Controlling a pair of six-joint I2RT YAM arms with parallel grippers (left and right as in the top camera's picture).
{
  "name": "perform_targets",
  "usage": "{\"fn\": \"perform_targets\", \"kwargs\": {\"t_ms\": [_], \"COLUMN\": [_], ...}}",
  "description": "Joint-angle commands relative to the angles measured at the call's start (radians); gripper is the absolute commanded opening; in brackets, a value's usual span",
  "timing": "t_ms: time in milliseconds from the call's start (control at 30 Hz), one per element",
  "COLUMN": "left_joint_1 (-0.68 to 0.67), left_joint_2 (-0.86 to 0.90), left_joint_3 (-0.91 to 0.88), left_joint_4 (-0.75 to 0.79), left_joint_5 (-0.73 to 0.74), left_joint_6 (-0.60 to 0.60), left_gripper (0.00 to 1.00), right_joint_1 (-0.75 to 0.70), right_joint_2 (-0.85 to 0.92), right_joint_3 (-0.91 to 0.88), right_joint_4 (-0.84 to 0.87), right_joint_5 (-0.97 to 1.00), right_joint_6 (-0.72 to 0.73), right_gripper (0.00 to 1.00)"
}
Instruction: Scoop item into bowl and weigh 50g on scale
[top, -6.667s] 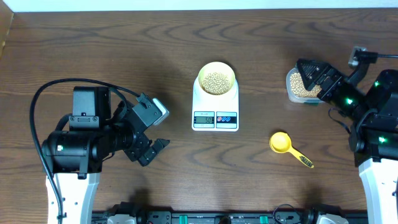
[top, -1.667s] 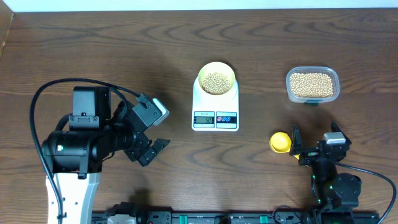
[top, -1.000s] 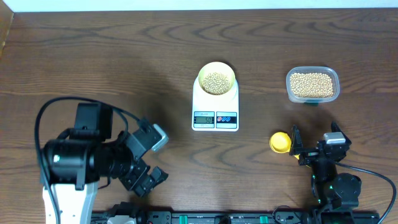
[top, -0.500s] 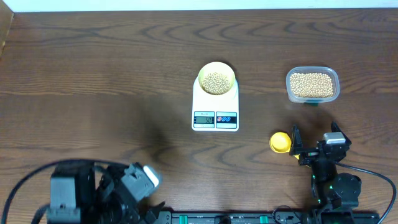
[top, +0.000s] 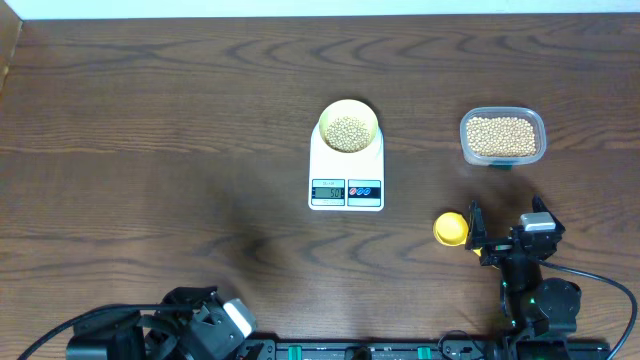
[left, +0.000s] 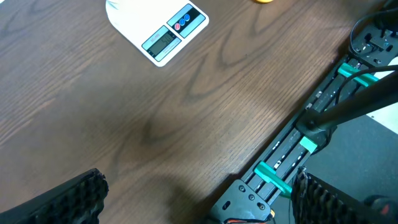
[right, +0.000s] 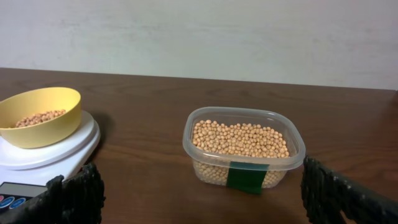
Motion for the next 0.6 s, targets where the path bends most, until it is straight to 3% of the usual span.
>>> {"fn": "perform_targets", "kwargs": {"t_ms": [0,567], "left_joint_1": [0.003,0.003], "left_joint_2": [-0.031,-0.35], "left_joint_3": [0.002,0.002], "left_joint_4": [-0.013,-0.009], "left_joint_5": [-0.002,-0.006], "left_joint_6": [-0.002,-0.001], "left_gripper": [0.96,0.96], "right_joint_1": [0.007,0.007], "right_joint_2": [-0.011,-0.011], "right_joint_3": [-0.002,-0.002], "right_joint_4": [-0.005,-0.005], "right_joint_5": [0.006,0.006], "right_joint_6": [-0.008,-0.008], "right_gripper": [0.99,0.99]}}
